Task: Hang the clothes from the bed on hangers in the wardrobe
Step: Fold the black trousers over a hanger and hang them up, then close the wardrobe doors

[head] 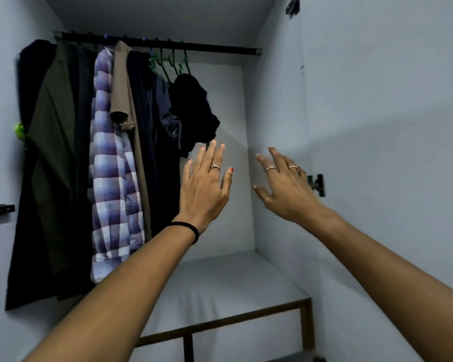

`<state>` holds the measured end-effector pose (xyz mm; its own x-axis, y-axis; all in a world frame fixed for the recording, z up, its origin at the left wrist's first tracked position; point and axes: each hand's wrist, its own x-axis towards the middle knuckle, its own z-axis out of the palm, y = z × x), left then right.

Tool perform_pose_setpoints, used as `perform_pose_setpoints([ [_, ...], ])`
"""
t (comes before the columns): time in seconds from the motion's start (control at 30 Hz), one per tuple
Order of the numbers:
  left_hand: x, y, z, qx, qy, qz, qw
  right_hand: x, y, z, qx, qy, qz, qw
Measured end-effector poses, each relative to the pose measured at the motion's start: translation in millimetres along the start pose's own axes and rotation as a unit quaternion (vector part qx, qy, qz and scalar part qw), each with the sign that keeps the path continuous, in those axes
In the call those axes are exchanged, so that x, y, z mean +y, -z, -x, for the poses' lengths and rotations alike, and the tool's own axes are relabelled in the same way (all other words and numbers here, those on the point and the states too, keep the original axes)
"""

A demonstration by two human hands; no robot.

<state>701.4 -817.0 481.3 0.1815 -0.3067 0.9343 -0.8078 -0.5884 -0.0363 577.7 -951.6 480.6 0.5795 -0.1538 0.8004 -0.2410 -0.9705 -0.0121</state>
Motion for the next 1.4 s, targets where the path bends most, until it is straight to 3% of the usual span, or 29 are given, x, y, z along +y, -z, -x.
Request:
perform_pose_setpoints([
  [0.2,101,13,23,-0.011,-0.023,0.100,0.995,31,58,76,0.002,-0.005,-0.006,1.000],
  [0.37,212,27,45,0.021,-0.004,0.253,0.967,71,108,159,0.026,-0.031,-0.008,0.999],
  [0.57,322,38,76,0.047,-0.040,0.344,0.937,121,134,251,0.165,-0.017,0.029,0.986],
  [0.73,371,35,86,0.037,-0.086,0.282,0.955,156,132,297,0.209,-0.082,-0.023,0.974],
  [0.83,393,24,89,-0.004,-0.088,0.217,0.972,171,121,310,0.167,-0.162,-0.099,0.968],
  [1.03,415,2,100,-0.108,-0.058,0.126,0.985,181,109,327,0.093,-0.216,-0.198,0.951],
  [1.23,423,7,101,-0.137,-0.040,0.148,0.979,180,112,321,0.075,-0.253,-0.244,0.933],
  [1.4,417,16,104,-0.144,-0.039,0.153,0.977,175,116,325,0.013,-0.255,-0.221,0.941],
])
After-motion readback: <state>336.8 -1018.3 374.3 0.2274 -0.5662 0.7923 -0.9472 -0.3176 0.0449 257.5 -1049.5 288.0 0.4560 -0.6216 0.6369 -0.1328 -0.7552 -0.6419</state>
